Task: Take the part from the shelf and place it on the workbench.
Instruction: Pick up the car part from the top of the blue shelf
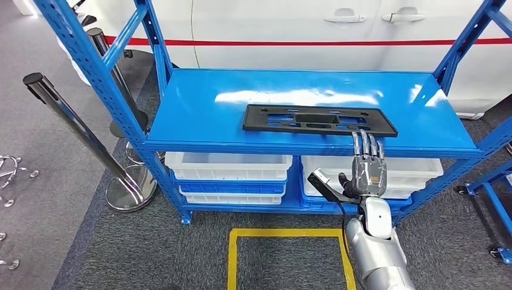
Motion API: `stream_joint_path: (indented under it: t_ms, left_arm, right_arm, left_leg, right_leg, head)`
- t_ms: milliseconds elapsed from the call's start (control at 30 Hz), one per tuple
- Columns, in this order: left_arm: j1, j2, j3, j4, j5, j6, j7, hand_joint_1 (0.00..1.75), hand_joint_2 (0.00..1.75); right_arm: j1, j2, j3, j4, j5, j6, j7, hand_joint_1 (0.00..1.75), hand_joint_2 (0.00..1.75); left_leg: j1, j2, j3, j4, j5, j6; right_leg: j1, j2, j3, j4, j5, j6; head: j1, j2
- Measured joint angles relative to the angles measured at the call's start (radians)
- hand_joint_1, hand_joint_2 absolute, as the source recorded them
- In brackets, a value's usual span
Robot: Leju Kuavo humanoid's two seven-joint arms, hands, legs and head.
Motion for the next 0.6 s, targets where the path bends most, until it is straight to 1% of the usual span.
stream_joint_path:
  t_ms: [67, 100, 133, 167, 200, 267, 300, 333, 367, 400, 433, 467, 500, 567, 600]
  left_arm:
    - [-0.001, 0.0, -0.001, 0.0, 0.0, -0.001, 0.0, 0.0, 0.0]
    - [0.0, 0.0, -0.001, 0.0, 0.0, -0.002, 0.0, 0.0, 0.0]
    - [0.0, 0.0, -0.002, 0.0, 0.0, -0.002, 0.0, 0.0, 0.0]
    - [-0.001, 0.0, -0.003, 0.0, 0.001, -0.002, -0.001, 0.0, 0.0]
    - [-0.002, 0.0, -0.005, 0.0, 0.001, -0.003, -0.001, 0.0, 0.0]
    - [-0.004, 0.0, -0.006, 0.0, 0.002, -0.003, -0.001, 0.0, 0.0]
    - [-0.003, 0.0, -0.006, 0.0, 0.003, -0.004, -0.002, 0.0, 0.0]
    - [-0.001, 0.0, -0.006, 0.0, 0.004, -0.004, -0.002, 0.0, 0.0]
    - [0.002, 0.0, -0.007, 0.0, 0.006, -0.004, -0.002, 0.0, 0.0]
    - [0.004, 0.0, -0.007, 0.0, 0.008, -0.004, -0.003, 0.0, 0.0]
    - [0.006, 0.0, -0.008, 0.0, 0.009, -0.004, -0.004, 0.0, 0.0]
    - [0.007, 0.0, -0.008, 0.0, 0.01, -0.004, -0.006, 0.0, 0.0]
    - [0.007, 0.0, -0.009, 0.0, 0.011, -0.004, -0.008, 0.0, 0.0]
    - [0.009, 0.0, -0.009, 0.0, 0.012, -0.003, -0.01, 0.0, 0.0]
    - [0.01, 0.001, -0.009, 0.0, 0.012, -0.003, -0.011, 0.0, 0.0]
  right_arm:
    - [0.0, -0.001, 0.008, 0.003, 0.003, 0.0, 0.005, 0.0, 1.75]
    - [-0.001, -0.001, 0.012, 0.004, 0.005, 0.0, 0.006, 0.0, 1.75]
    - [-0.001, -0.002, 0.015, 0.004, 0.007, 0.0, 0.008, 0.0, 1.75]
    - [-0.003, -0.003, 0.018, 0.005, 0.009, 0.0, 0.008, 0.0, 1.75]
    - [-0.004, -0.005, 0.021, 0.006, 0.01, -0.001, 0.009, 0.0, 1.75]
    - [-0.001, -0.009, 0.025, 0.009, 0.01, 0.0, 0.012, 0.0, 1.75]
    - [0.003, -0.011, 0.027, 0.011, 0.008, 0.0, 0.014, 0.0, 1.75]
    - [0.008, -0.011, 0.029, 0.013, 0.005, 0.0, 0.015, 0.0, 1.75]
    - [0.011, -0.012, 0.031, 0.014, 0.0, 0.0, 0.015, 0.0, 1.75]
    - [0.014, -0.012, 0.033, 0.013, -0.004, 0.0, 0.015, 0.0, 1.75]
    - [0.015, -0.012, 0.035, 0.011, -0.008, 0.0, 0.015, 0.0, 1.75]
    - [0.017, -0.012, 0.037, 0.009, -0.011, 0.0, 0.015, 0.0, 1.75]
    - [0.019, -0.012, 0.04, 0.006, -0.012, 0.0, 0.015, 0.0, 1.75]
    - [0.027, -0.012, 0.045, 0.001, -0.012, 0.0, 0.015, 0.0, 1.75]
    - [0.031, -0.011, 0.047, -0.003, -0.011, 0.0, 0.015, 0.0, 1.75]
  left_leg:
    - [-0.004, 0.0, 0.009, -0.018, -0.007, 0.005]
    - [-0.002, 0.0, 0.014, -0.024, -0.005, 0.009]
    - [0.001, 0.0, 0.021, -0.032, -0.004, 0.013]
    - [0.003, 0.0, 0.029, -0.041, -0.003, 0.019]
    - [0.005, 0.0, 0.035, -0.046, -0.003, 0.024]
    - [0.005, 0.0, 0.04, -0.047, -0.009, 0.029]
    - [0.005, -0.001, 0.042, -0.046, -0.012, 0.028]
    - [0.005, -0.001, 0.046, -0.045, -0.016, 0.026]
    - [0.006, -0.002, 0.05, -0.043, -0.021, 0.024]
    - [0.007, -0.002, 0.056, -0.039, -0.028, 0.02]
    - [0.007, -0.002, 0.06, -0.034, -0.035, 0.015]
    - [0.007, -0.002, 0.062, -0.028, -0.043, 0.009]
    - [0.006, -0.002, 0.063, -0.024, -0.049, 0.003]
    - [0.005, -0.002, 0.064, -0.022, -0.055, -0.007]
    - [0.006, -0.002, 0.065, -0.023, -0.058, -0.012]
  right_leg:
    - [-0.002, 0.0, 0.001, -0.002, -0.003, 0.011]
    - [-0.004, -0.001, 0.003, -0.002, -0.006, 0.017]
    - [-0.004, -0.002, 0.002, 0.005, -0.011, 0.022]
    - [-0.005, -0.003, -0.008, 0.029, -0.024, 0.027]
    - [-0.007, -0.003, -0.031, 0.074, -0.045, 0.031]
    - [-0.01, -0.003, -0.104, 0.199, -0.092, 0.039]
    - [-0.013, -0.004, -0.136, 0.245, -0.099, 0.042]
    - [-0.015, -0.004, -0.151, 0.257, -0.088, 0.045]
    - [-0.018, -0.004, -0.148, 0.234, -0.059, 0.047]
    - [-0.021, -0.005, -0.125, 0.176, -0.017, 0.049]
    - [-0.022, -0.006, -0.096, 0.112, 0.014, 0.049]
    - [-0.02, -0.006, -0.071, 0.058, 0.035, 0.047]
    - [-0.018, -0.006, -0.054, 0.022, 0.043, 0.042]
    - [-0.013, -0.005, -0.048, 0.009, 0.036, 0.029]
    - [-0.014, -0.005, -0.046, 0.007, 0.034, 0.022]
  head:
    - [0.0, 0.0]
    - [0.0, 0.0]
    - [0.0, 0.0]
    - [0.0, 0.0]
    - [0.0, 0.0]
    - [0.001, 0.0]
    - [0.001, 0.0]
    - [0.001, 0.0]
    - [0.001, 0.0]
    - [0.001, 0.0]
    - [0.001, 0.0]
    - [0.001, 0.0]
    - [0.001, 0.0]
    - [0.001, 0.0]
    - [0.001, 0.0]
